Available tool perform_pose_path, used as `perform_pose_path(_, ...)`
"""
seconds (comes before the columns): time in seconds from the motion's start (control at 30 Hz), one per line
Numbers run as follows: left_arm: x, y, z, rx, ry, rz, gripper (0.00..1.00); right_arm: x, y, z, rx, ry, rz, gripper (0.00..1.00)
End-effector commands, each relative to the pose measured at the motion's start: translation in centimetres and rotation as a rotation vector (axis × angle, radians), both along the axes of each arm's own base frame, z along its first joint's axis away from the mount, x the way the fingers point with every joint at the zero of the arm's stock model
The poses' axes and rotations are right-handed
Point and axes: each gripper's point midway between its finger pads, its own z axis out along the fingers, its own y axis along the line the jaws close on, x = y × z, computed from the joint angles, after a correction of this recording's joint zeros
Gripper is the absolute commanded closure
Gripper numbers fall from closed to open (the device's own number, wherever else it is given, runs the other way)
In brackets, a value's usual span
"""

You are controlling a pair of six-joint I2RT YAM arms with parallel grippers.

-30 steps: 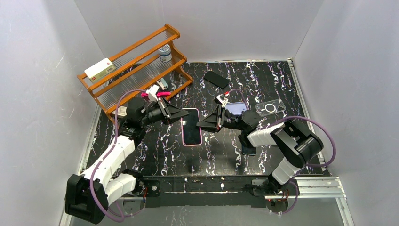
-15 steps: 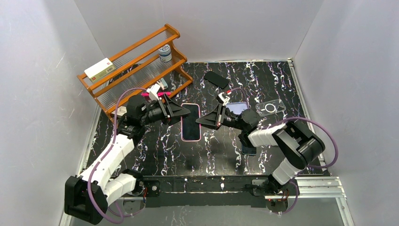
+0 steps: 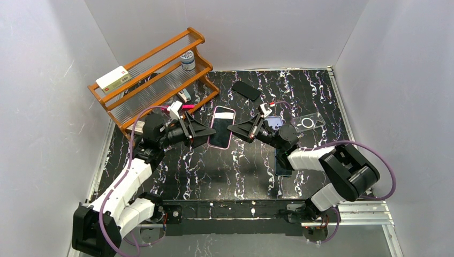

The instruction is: Put the phone into the phone case

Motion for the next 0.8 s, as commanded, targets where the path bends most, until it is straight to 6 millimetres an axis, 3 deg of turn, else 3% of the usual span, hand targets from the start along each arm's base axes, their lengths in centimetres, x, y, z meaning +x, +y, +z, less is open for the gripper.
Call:
perform_pose_path(0.0,-1.2,-0.1,0.0,-0.005,-0.019,-0.051,0.43,0.9,-1.2,2.5,0.051,-0.069,-0.099,0.99)
perform_pose_path(0.1,-1.3,-0.1,-1.1,0.016,-0.002,-0.055,0.49,1.1,-1.2,2.0,0.034,-0.058,-0.115,0.99)
perform_pose_path(0.4,-1.1,0.4,-3.2,0.138,0.010,-0.066,0.99,1.3,-1.1,1.1,-0.014,-0.051,-0.116,0.99)
perform_pose_path(0.7,-0.7,1.5,-5.8,0.307,0.050,-0.058,1.00,1.1,-0.7,0.2,-0.109,-0.078,-0.104,0.99)
perform_pose_path(0.77,-0.6,1.5,-5.7,0.310,0.047,-0.050,0.86,0.9,-0.7,0.1,-0.122,-0.086,-0.095,0.99)
